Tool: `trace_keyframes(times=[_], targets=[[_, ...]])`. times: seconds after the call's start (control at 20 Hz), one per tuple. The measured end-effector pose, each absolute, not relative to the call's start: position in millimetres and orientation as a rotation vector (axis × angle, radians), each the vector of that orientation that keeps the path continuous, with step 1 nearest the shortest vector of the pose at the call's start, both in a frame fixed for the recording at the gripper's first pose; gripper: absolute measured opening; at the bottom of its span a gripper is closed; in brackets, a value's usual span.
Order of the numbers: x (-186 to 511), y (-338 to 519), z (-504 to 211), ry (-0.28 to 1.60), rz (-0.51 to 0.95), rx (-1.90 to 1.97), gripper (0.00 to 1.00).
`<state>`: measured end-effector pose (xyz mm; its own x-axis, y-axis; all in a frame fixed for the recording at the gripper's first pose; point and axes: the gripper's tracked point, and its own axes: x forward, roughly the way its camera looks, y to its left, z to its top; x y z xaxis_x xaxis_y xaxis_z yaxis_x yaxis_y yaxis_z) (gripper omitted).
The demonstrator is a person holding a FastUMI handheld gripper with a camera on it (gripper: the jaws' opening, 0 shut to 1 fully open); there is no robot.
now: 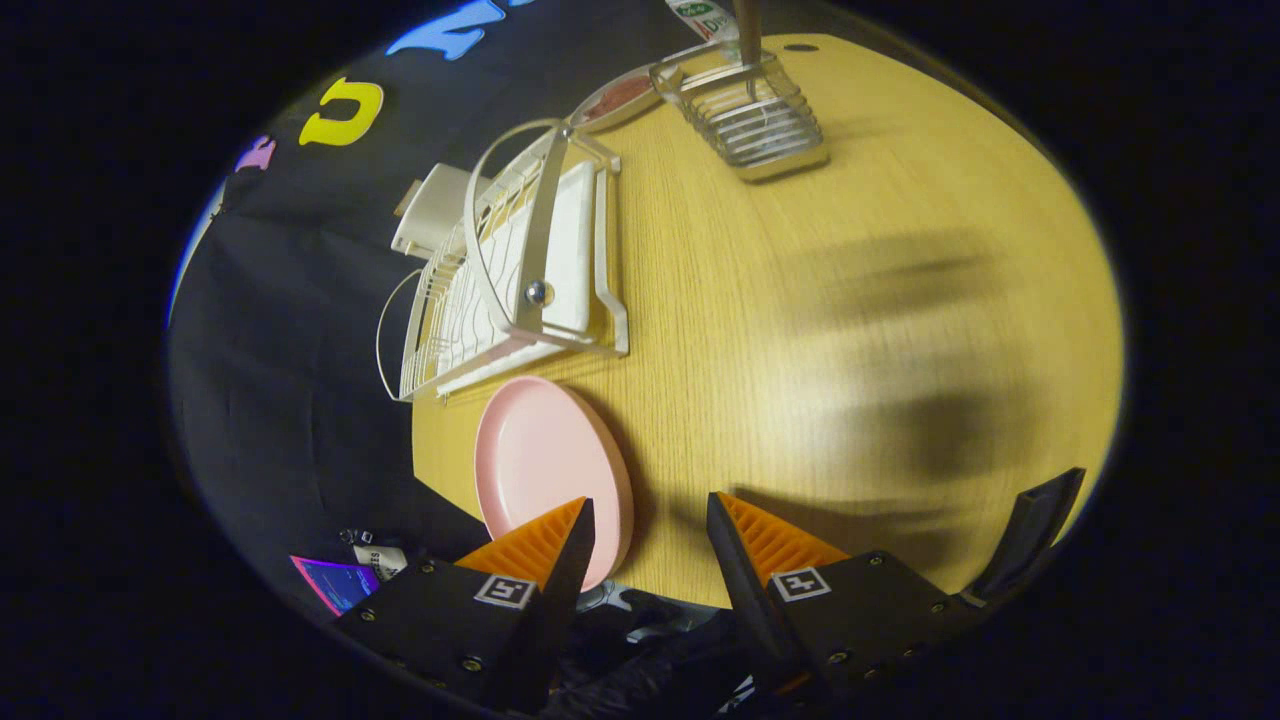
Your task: Take the plate from the dish rack, then take the spoon from the basket and place it into the plate.
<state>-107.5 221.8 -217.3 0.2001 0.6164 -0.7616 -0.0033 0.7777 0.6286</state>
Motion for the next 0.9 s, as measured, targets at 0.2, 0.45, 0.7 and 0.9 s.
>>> trace_keyframes(times=[0.2, 0.45, 0.7, 0.9], targets=[[-40.3, 190.7, -176.7, 1.067, 0.339, 0.581, 0.71], [38.5, 147.4, -143.8, 0.805, 0.163, 0.542, 0.71], [94.7, 115.6, -136.7, 0.698, 0.009, 0.557, 0.64], [127.4, 107.1, -153.6, 0.692, -0.062, 0.58, 0.64]])
